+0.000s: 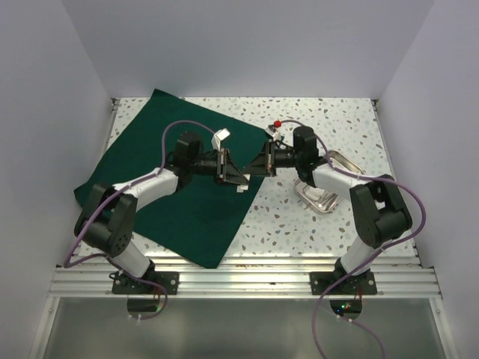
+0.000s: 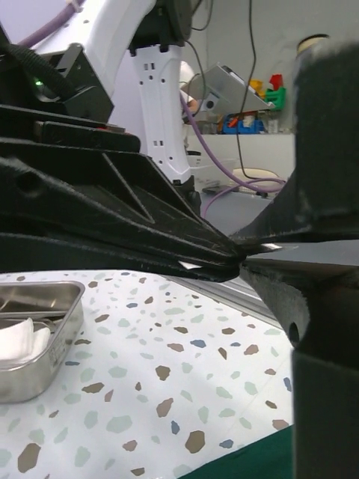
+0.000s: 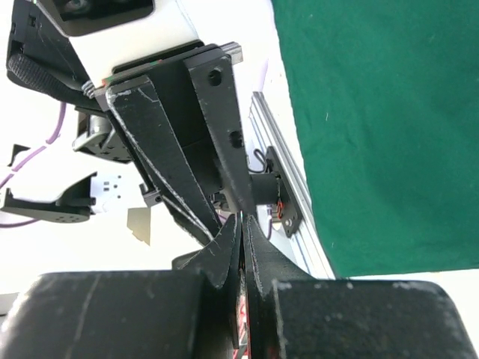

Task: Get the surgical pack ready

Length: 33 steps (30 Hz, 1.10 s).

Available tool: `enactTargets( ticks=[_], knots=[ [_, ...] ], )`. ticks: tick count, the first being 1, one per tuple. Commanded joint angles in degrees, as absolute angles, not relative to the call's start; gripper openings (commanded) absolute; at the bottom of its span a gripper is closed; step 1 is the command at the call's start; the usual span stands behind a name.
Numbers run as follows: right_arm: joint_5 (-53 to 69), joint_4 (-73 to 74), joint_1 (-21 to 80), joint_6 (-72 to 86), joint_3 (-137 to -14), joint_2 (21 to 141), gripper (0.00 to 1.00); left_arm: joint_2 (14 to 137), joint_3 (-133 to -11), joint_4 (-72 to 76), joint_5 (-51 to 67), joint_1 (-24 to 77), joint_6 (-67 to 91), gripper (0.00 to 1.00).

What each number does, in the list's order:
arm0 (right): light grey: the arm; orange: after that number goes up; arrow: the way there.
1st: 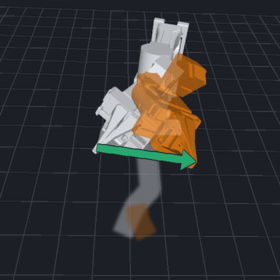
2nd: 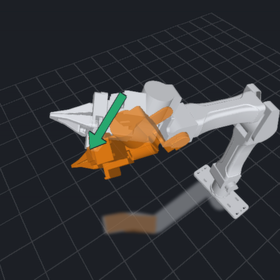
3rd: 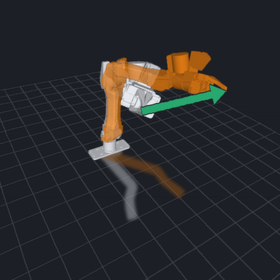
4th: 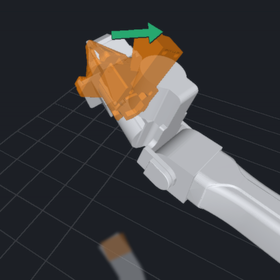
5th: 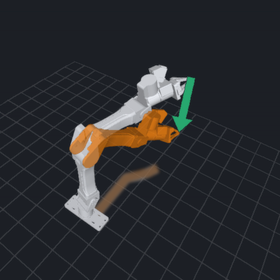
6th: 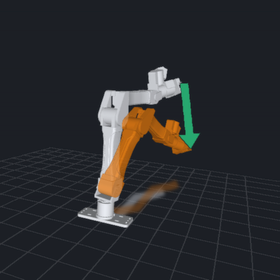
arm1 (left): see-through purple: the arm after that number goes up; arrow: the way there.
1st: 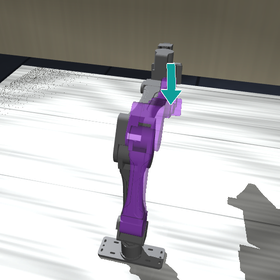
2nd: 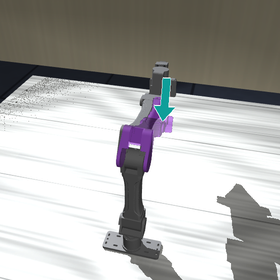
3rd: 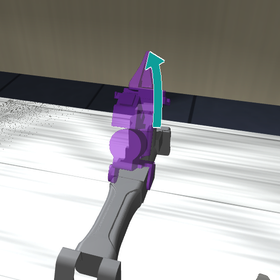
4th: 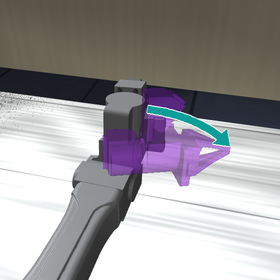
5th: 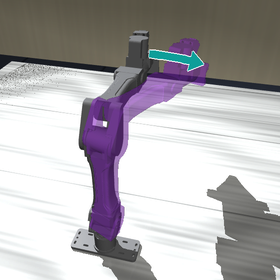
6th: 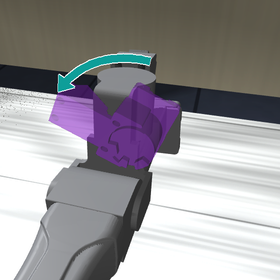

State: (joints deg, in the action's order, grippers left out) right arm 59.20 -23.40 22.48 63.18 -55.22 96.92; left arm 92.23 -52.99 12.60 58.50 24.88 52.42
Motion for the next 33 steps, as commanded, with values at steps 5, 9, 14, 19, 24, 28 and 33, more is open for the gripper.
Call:
enactTargets(
  ticks=[5, 9, 14, 19, 24, 28, 33],
  knots=[
    [61.35, -26.90, 22.33, 64.34, -56.07, 96.59, 0.00, 92.64, -49.31, 24.87, 62.31, 24.96, 58.01, 0.00],
    [60.30, -22.80, 21.27, 62.16, -56.60, 96.59, 0.00, 93.60, -49.31, 24.35, 63.45, 24.79, 57.40, 0.18],
    [52.06, 8.45, 15.84, 42.58, -64.32, 95.98, 0.00, 92.90, -50.54, 12.67, 60.12, 21.98, 49.58, 0.68],
    [36.58, 34.26, 7.40, 28.40, -67.94, 95.72, 0.00, 92.72, -54.56, -3.74, 52.75, 18.81, 38.69, 0.75],
    [32.78, 38.41, -3.94, 23.91, -63.65, 94.13, 0.00, 94.83, -59.94, -13.35, 47.38, 18.90, 31.03, 0.75],
    [34.62, 35.95, -10.27, 22.15, -61.44, 96.15, 0.00, 96.59, -59.50, -12.57, 48.07, 18.90, 31.81, 0.75],
    [35.24, 33.75, -12.13, 21.27, -61.35, 99.05, 0.00, 97.12, -59.24, -12.22, 48.08, 18.90, 32.17, 0.74]
  ],
)
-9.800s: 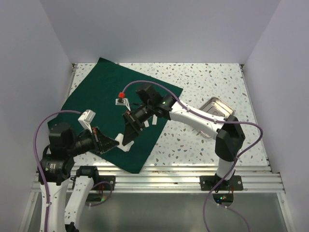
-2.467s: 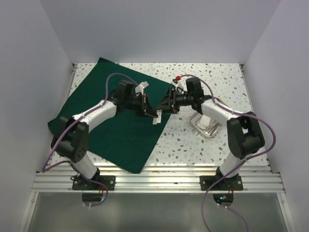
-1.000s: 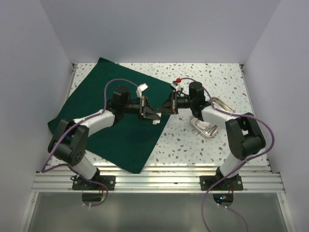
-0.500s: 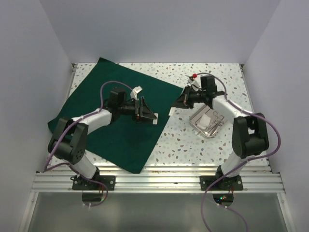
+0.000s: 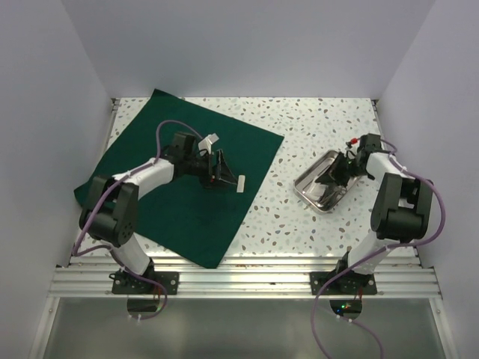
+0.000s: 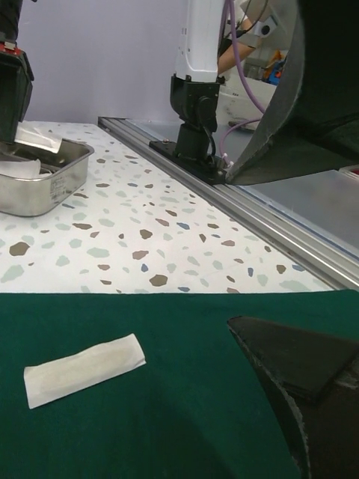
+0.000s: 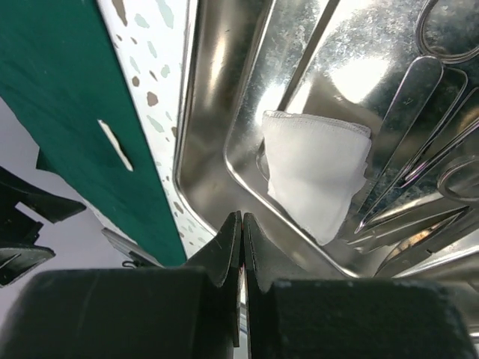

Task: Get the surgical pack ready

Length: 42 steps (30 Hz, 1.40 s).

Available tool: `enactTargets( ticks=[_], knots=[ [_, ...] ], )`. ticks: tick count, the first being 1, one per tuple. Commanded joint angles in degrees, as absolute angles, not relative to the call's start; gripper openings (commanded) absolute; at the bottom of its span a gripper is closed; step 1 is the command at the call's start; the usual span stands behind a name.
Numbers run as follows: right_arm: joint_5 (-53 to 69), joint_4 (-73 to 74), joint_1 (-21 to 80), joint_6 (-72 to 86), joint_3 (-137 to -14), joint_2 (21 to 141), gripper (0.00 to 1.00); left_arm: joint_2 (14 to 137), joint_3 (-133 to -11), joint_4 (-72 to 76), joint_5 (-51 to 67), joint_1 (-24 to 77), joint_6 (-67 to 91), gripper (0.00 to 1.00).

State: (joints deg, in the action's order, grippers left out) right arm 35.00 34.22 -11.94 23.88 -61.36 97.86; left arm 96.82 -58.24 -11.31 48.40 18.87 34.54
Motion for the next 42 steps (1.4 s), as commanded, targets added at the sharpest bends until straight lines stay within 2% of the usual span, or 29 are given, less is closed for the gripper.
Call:
enactTargets(
  ticks=[1, 7, 12, 17, 24, 29, 34, 39, 42],
  knots=[
    [35.42, 33.49, -12.04, 21.36, -61.52, 100.53, 0.00, 97.38, -59.41, -12.39, 47.90, 18.90, 31.99, 0.74],
    [36.92, 30.06, -12.04, 22.85, -63.01, 104.32, 0.01, 98.52, -61.79, -13.98, 47.02, 18.90, 31.29, 0.74],
    [32.98, 32.78, -12.13, 20.57, -66.43, 106.70, 0.06, 98.96, -62.23, -13.80, 47.02, 18.90, 31.64, 0.74],
    [28.92, 36.47, -11.95, 18.98, -67.59, 104.51, 0.27, 99.23, -64.24, -18.88, 41.51, 19.34, 29.10, 0.74],
    [23.57, 42.79, -11.87, 19.07, -69.60, 100.38, 0.33, 102.30, -70.30, -25.56, 32.27, 21.88, 28.30, 0.73],
    [16.01, 50.62, -10.99, 18.46, -75.05, 95.81, 0.44, 105.90, -76.89, -30.23, 25.50, 24.51, 26.99, 0.71],
    [19.24, 52.65, -5.02, 18.45, -78.93, 93.61, 0.54, 108.63, -78.05, -29.36, 26.71, 24.87, 26.98, 0.65],
    [24.33, 49.75, 1.82, 20.39, -76.74, 90.71, 0.56, 110.73, -76.46, -24.79, 30.67, 24.87, 27.77, 0.58],
    [27.06, 44.75, 6.48, 21.88, -74.36, 90.61, 0.56, 111.44, -76.99, -23.73, 30.68, 24.87, 28.12, 0.57]
  ],
)
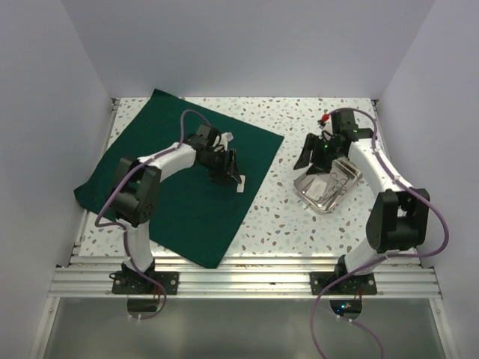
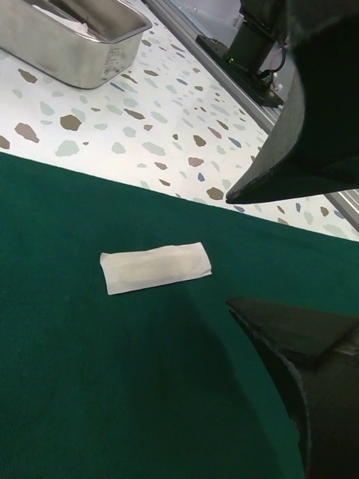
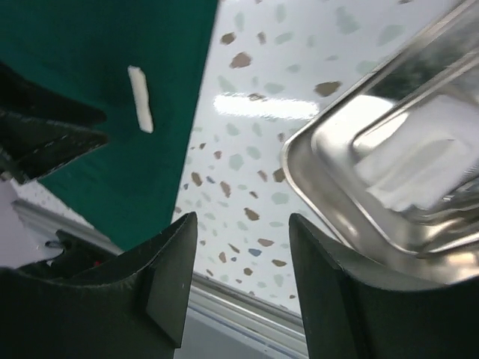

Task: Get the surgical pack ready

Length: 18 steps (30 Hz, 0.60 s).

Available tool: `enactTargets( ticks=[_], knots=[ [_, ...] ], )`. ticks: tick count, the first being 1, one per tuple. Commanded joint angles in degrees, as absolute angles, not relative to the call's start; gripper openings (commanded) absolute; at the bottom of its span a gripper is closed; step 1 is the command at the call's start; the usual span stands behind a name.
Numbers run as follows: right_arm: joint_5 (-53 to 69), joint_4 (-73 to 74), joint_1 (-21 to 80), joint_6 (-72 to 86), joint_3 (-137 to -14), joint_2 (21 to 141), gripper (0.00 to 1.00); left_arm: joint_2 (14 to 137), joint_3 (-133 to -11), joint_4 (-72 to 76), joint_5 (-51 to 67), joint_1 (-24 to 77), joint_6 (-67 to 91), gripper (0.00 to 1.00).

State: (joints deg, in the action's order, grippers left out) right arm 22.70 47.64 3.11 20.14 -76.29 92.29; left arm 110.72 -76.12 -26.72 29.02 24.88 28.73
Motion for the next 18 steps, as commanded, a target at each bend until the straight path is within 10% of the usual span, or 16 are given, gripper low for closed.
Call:
enactTargets(
  ticks=[1, 18],
  knots=[
    [29.59, 42.13, 7.72, 23.02, -74.09, 91.40, 0.56, 111.45, -77.43, -23.90, 29.98, 24.79, 28.12, 0.57],
    [38.94, 13.10, 23.90, 41.66, -79.45, 115.40, 0.53, 113.73, -73.39, -24.26, 25.31, 24.70, 29.79, 0.13]
  ],
)
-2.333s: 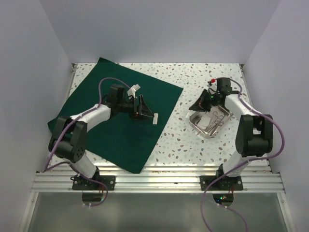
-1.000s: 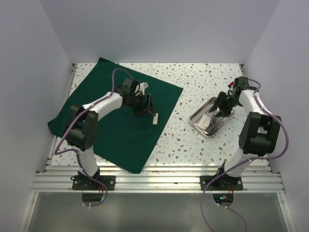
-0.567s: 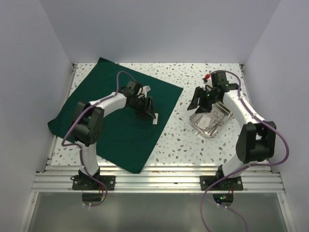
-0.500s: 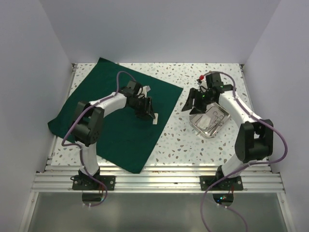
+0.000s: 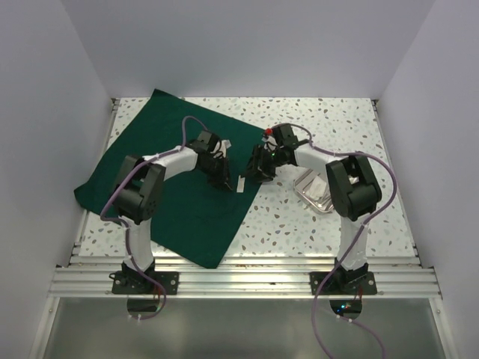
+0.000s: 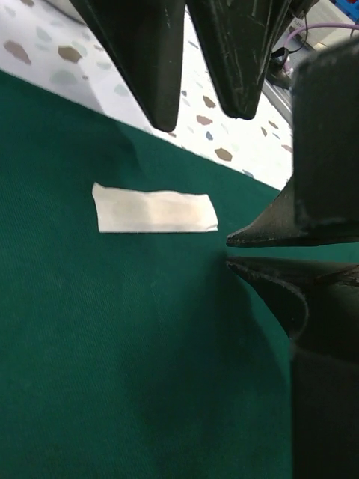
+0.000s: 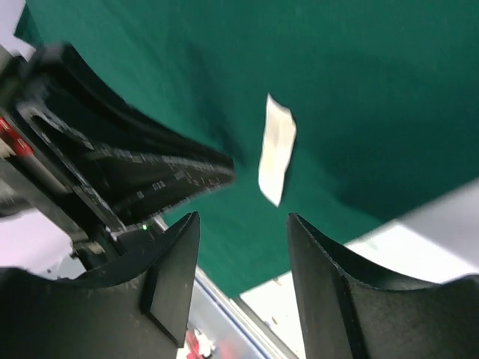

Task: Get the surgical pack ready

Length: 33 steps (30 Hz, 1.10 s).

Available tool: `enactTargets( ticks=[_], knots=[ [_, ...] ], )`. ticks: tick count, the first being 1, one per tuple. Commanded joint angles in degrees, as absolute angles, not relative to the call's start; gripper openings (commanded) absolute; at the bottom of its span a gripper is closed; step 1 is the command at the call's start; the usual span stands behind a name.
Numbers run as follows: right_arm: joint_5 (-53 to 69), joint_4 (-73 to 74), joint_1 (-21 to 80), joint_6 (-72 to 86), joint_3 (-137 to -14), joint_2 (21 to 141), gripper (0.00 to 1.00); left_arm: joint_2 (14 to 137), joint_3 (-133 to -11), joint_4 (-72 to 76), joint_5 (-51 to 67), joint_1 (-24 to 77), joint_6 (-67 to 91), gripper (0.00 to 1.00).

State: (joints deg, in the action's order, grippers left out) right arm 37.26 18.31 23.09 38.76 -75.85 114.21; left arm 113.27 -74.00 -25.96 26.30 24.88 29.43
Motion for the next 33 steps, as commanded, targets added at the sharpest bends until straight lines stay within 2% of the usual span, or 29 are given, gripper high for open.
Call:
enactTargets(
  ticks=[1, 18, 33],
  knots=[
    [38.76, 13.01, 24.17, 41.83, -79.54, 115.75, 0.53, 113.82, -73.39, -24.61, 24.96, 24.70, 29.88, 0.12],
    [36.74, 10.11, 25.93, 41.66, -74.80, 118.92, 0.39, 115.75, -72.51, -24.43, 24.96, 24.35, 30.06, 0.07],
    [35.15, 10.29, 27.33, 38.58, -74.27, 120.32, 0.40, 115.49, -71.72, -23.82, 26.01, 23.91, 30.15, 0.05]
  ],
)
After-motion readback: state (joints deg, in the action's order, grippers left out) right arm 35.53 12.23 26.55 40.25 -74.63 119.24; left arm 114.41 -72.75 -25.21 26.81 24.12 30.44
